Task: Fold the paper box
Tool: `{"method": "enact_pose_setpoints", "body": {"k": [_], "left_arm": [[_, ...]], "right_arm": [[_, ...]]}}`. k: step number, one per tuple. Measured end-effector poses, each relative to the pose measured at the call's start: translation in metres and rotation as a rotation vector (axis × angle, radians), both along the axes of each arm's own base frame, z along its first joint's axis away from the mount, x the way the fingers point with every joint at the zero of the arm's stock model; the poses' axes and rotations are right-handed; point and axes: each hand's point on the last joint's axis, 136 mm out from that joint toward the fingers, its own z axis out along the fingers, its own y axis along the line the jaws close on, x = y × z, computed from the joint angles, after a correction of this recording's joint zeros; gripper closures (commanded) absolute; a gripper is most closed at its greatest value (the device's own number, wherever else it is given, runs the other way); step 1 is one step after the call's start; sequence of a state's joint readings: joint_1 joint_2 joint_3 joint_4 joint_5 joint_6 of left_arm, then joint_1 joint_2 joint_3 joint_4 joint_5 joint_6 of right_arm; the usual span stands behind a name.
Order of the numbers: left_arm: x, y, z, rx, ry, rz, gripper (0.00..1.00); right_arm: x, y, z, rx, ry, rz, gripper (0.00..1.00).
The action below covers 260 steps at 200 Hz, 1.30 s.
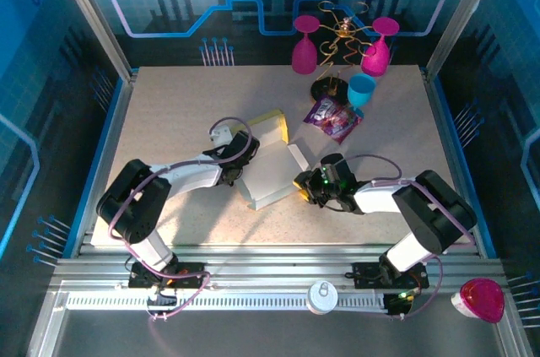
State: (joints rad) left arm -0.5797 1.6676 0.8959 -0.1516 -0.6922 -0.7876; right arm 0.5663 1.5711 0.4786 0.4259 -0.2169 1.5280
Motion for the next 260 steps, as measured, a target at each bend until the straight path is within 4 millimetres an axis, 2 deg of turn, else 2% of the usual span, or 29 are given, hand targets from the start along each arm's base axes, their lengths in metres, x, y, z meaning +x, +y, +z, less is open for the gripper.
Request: {"method": "enact_pose_setpoints", "body": {"k": [38,60,81,90,112,135,178,181,187,222,260], "left_arm": [[0.001,-0.003,0.000,-0.011,0.020,-0.009,1.00],[0.001,0.000,0.000,-0.011,0.031,-0.001,1.00],[0.001,0.006,0.000,-0.005,0.036,0.013,1.00],[0.001,0.006,0.000,-0.007,0.038,0.011,0.91],[-0.003,-0.001,-0.002,-0.040,0.079,-0.010,0.62],[-0.011,-0.014,0.000,-0.121,0.127,-0.030,0.45],[-0.034,-0.032,0.026,-0.308,0.185,-0.048,0.35],[-0.036,-0.034,0.029,-0.330,0.188,-0.049,0.28],[-0.040,-0.036,0.034,-0.360,0.192,-0.054,0.25],[-0.068,-0.052,0.058,-0.571,0.232,-0.040,0.21],[-0.089,-0.052,0.079,-0.656,0.272,-0.020,0.22]], "right_arm": [[0.008,0.004,-0.001,-0.003,-0.005,-0.010,0.81],[0.021,0.012,0.010,-0.007,-0.051,-0.005,0.92],[0.029,0.011,0.013,-0.030,-0.061,-0.019,1.00],[0.030,0.011,0.013,-0.046,-0.055,-0.016,1.00],[0.032,0.009,0.013,-0.102,-0.022,-0.006,1.00],[0.040,0.007,0.025,-0.161,-0.011,0.021,1.00],[0.056,-0.005,0.059,-0.306,-0.018,0.098,1.00],[0.057,-0.007,0.062,-0.319,-0.022,0.109,1.00],[0.059,-0.009,0.068,-0.345,-0.030,0.125,1.00],[0.070,-0.026,0.105,-0.476,-0.083,0.225,1.00],[0.079,-0.055,0.121,-0.637,-0.098,0.363,1.00]]}}
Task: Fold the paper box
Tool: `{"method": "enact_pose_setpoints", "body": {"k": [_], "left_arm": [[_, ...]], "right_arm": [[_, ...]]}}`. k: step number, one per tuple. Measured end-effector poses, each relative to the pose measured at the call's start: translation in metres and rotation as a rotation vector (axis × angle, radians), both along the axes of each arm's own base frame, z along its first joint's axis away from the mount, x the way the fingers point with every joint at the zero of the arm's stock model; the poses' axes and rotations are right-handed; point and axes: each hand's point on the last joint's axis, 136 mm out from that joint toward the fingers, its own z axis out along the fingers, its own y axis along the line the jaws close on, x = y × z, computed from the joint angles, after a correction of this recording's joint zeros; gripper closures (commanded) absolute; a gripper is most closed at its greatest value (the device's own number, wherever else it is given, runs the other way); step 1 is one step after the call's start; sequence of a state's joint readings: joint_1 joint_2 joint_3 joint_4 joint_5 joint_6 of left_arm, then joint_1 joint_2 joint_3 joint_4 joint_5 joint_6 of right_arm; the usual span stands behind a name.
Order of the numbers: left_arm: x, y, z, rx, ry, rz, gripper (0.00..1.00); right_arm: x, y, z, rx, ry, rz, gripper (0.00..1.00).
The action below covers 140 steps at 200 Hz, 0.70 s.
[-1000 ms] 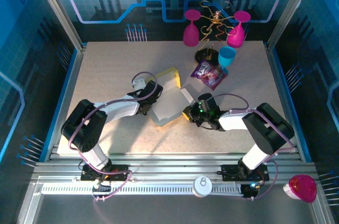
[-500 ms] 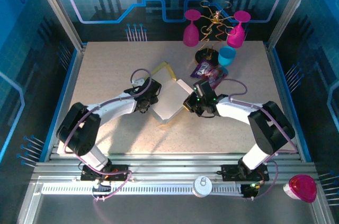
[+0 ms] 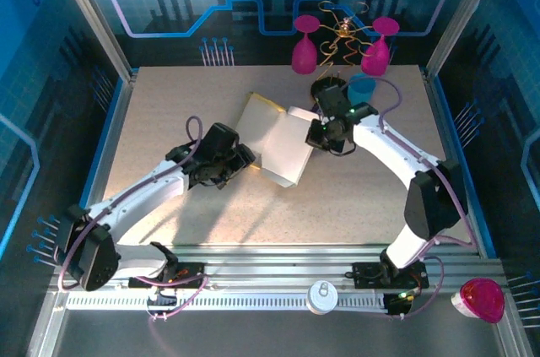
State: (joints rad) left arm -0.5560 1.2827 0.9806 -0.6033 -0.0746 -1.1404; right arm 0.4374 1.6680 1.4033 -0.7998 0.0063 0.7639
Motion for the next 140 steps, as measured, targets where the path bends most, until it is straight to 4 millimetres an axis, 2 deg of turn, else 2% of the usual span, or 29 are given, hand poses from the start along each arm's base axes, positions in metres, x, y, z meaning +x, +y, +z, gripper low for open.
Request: {"method": "enact_pose_setpoints", "body": {"k": [24,47,90,117,140], "left_arm": [[0.007,0.006,0.030,-0.034,-0.028,0.026,0.24],[0.024,0.024,0.060,-0.057,-0.089,0.079,0.25],[0.040,0.059,0.080,-0.040,-0.140,0.138,0.31],[0.045,0.061,0.087,-0.043,-0.161,0.104,0.36],[0.046,0.062,0.086,-0.040,-0.158,0.082,0.39]], "right_arm": [[0.004,-0.011,0.020,-0.104,-0.041,0.152,1.00],[0.008,-0.018,0.046,-0.200,-0.104,0.287,1.00],[0.019,-0.033,0.095,-0.410,-0.241,0.445,1.00],[0.022,-0.019,0.114,-0.564,-0.325,0.589,1.00],[0.028,0.003,0.110,-0.663,-0.357,0.701,1.00]]}}
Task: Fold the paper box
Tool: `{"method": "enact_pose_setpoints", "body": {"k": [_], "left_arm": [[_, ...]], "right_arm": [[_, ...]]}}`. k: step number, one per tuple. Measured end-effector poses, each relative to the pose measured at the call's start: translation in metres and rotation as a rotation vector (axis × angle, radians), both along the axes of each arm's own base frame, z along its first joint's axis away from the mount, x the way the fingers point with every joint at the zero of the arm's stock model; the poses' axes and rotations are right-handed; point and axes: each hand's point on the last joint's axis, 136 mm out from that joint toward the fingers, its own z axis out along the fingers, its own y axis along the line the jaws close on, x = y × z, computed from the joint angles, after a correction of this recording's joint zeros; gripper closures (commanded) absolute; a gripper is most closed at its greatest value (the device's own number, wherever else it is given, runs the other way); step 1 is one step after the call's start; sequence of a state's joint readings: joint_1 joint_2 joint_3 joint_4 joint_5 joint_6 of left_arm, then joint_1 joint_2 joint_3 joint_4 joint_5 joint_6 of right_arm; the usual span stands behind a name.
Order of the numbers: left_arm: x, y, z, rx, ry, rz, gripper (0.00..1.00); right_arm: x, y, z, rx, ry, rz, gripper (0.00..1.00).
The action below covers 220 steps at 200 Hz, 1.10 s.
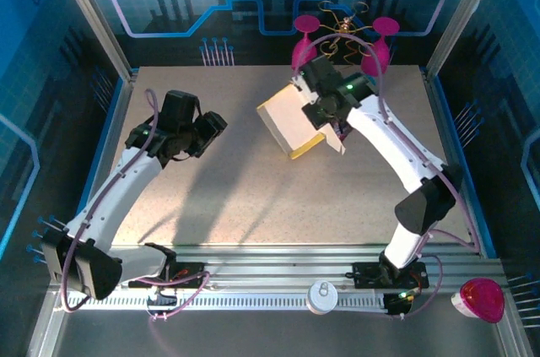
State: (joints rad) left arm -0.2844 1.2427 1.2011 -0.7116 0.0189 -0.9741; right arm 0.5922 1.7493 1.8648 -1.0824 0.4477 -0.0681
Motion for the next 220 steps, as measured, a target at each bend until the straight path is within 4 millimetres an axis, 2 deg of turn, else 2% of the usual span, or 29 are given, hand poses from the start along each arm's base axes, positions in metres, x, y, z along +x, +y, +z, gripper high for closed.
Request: {"method": "enact_pose_setpoints", "body": {"k": [32,50,96,117,140,160,188,220], "left_arm": [[0.001,0.005,-0.001,0.011,-0.002,-0.009,0.41],[-0.002,0.013,-0.006,0.016,0.008,0.007,0.42],[-0.011,0.040,-0.016,-0.014,0.044,0.083,0.41],[-0.010,0.045,-0.019,-0.048,0.065,0.125,0.40],[-0.007,0.044,-0.021,-0.088,0.096,0.167,0.45],[0.004,0.042,-0.014,-0.140,0.099,0.214,0.49],[0.025,0.040,0.010,-0.209,0.068,0.258,0.49],[0.055,0.029,0.041,-0.288,0.035,0.253,0.49]], "right_arm": [[0.006,0.035,-0.033,-0.168,0.005,0.140,1.00],[0.005,0.059,-0.045,-0.230,-0.010,0.226,1.00],[-0.008,0.121,-0.047,-0.303,-0.122,0.436,1.00],[-0.015,0.139,-0.052,-0.328,-0.157,0.507,1.00],[-0.020,0.146,-0.058,-0.351,-0.166,0.548,1.00],[-0.018,0.149,-0.056,-0.353,-0.180,0.561,1.00],[-0.020,0.146,-0.048,-0.349,-0.201,0.572,1.00],[-0.027,0.141,-0.028,-0.315,-0.232,0.590,1.00]]}}
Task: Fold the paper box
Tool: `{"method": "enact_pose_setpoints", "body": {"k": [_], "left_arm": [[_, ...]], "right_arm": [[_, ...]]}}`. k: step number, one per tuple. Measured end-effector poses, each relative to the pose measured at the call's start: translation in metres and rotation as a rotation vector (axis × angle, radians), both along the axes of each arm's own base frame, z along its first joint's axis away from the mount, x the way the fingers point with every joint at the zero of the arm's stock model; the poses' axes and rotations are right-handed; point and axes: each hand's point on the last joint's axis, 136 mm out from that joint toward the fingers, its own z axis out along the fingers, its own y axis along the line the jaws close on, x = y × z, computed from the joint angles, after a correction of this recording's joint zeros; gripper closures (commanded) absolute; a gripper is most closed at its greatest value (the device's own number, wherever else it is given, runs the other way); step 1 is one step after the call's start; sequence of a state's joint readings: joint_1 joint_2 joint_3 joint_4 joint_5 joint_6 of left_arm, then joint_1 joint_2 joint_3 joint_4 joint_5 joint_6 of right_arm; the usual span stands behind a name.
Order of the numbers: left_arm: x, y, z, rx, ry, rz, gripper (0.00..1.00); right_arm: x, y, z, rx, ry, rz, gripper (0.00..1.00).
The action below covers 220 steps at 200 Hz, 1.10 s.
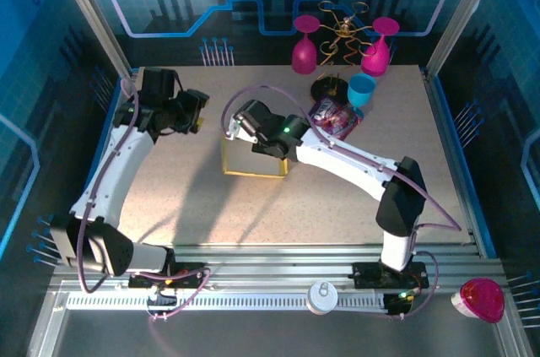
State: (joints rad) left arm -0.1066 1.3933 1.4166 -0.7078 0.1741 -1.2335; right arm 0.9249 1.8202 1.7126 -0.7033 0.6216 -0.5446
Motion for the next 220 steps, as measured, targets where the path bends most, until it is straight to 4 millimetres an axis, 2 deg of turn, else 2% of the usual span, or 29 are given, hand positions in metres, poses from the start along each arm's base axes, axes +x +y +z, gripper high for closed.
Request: {"method": "enact_pose_setpoints", "body": {"k": [30,78,120,177,220], "left_arm": [[0.015,-0.011,0.016,-0.064,0.016,-0.004,0.51],[0.003,-0.027,0.030,-0.141,0.138,0.016,0.58],[-0.008,-0.040,0.017,-0.244,0.253,0.066,0.58],[-0.004,-0.075,-0.002,-0.332,0.350,0.063,0.58],[-0.009,-0.081,-0.018,-0.354,0.404,0.077,0.57]], "right_arm": [[-0.004,-0.007,0.019,0.052,-0.025,0.015,1.00],[0.004,-0.025,0.028,0.094,-0.044,0.015,1.00],[0.010,-0.025,0.032,0.106,-0.059,0.027,1.00],[0.010,-0.021,0.034,0.117,-0.064,0.041,1.00],[0.010,-0.021,0.033,0.116,-0.060,0.043,1.00]]}}
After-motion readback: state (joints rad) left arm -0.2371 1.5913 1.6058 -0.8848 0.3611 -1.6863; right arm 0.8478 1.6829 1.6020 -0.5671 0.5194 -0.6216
